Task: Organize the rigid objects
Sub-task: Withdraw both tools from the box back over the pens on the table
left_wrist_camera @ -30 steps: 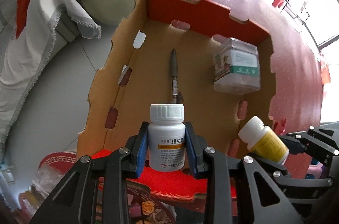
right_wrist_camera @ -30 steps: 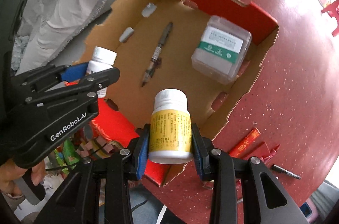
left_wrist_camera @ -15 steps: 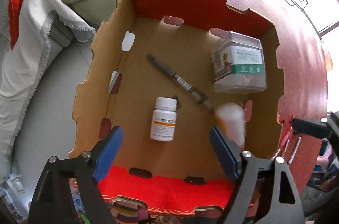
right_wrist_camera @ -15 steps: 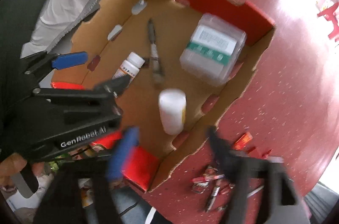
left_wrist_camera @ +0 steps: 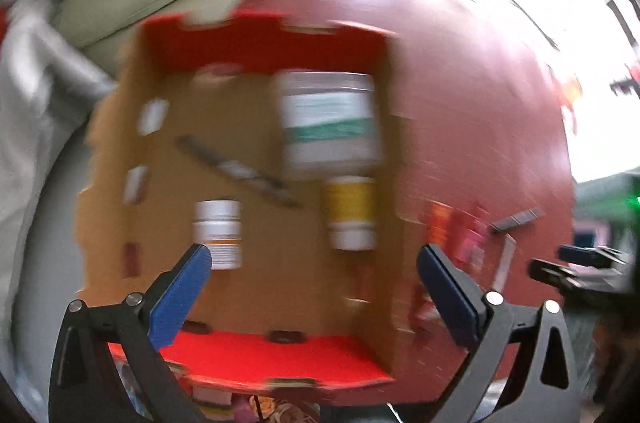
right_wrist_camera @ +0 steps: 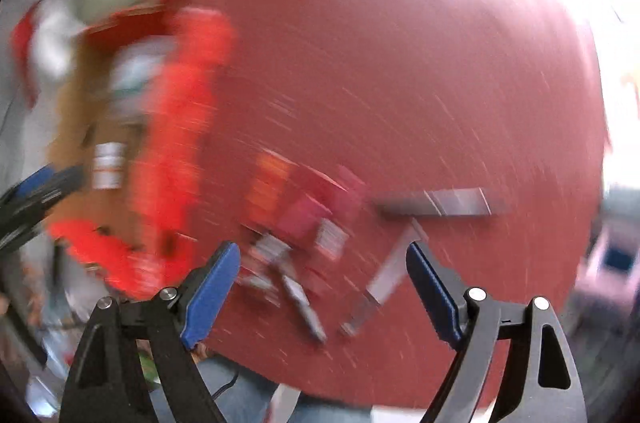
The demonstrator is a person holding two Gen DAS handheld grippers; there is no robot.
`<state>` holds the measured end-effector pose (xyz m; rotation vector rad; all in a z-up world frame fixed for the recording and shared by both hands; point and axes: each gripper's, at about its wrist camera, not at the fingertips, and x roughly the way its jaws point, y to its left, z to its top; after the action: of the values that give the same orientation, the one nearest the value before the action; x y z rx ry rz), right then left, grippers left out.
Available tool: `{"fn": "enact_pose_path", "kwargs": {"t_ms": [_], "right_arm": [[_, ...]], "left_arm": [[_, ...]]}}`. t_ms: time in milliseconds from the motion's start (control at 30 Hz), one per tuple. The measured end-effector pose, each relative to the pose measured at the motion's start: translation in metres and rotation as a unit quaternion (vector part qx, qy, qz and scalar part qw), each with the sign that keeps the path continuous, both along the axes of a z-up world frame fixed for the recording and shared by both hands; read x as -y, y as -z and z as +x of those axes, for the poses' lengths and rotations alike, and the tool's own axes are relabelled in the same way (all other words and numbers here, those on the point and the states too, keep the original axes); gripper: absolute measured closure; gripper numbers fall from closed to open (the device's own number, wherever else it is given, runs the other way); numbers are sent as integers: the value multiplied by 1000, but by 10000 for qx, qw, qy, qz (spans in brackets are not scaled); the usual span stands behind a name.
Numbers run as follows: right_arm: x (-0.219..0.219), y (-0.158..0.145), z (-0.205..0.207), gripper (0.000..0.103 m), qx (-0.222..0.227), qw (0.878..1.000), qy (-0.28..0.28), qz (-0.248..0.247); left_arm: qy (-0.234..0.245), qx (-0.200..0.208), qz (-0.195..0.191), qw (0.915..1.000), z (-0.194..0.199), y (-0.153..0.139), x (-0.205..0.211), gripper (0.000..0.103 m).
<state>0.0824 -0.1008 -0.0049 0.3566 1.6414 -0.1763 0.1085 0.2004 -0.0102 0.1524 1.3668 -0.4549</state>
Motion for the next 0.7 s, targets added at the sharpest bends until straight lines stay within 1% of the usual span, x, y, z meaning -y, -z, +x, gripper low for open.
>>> {"fn": "enact_pose_path", "kwargs": {"t_ms": [33,100,167,267,333,433,500,600,667,700], "right_arm": [[14,8,-16,17,-203,9994,279,-9],[36,24,-46,17,-531,9960,712,9],[44,34,-65,17,-707,9936,879,36],[41,46,-78,17,-799,9916,1007,168],[31,53,-73,17,-771,9915,1002,294],[8,59,-51,17,-567,9920,1019,479],[-7,64,-33,17,-409,9932,1018,392],[-26,74,-9,17,-322,9935,1050,301],[-36,81,1,17,-293,9950,934,205],[-41,85,5,17,-302,9970,716,72]], "left_arm": [[275,33,-50,9996,-9,-2,16,0],[632,51,-91,9979,-24,-3,40,0],[762,-111,-171,9969,-32,0,58,0],[702,-278,-62,9971,-38,6,70,0],[650,-278,-44,9975,-40,4,68,0],[552,-131,31,9984,-40,-7,58,0],[480,-74,80,9988,-41,-12,52,0],[444,-31,174,9989,-43,-16,43,0],[497,-55,260,9984,-45,-12,45,0],[524,-82,274,9982,-46,-11,45,0]]}}
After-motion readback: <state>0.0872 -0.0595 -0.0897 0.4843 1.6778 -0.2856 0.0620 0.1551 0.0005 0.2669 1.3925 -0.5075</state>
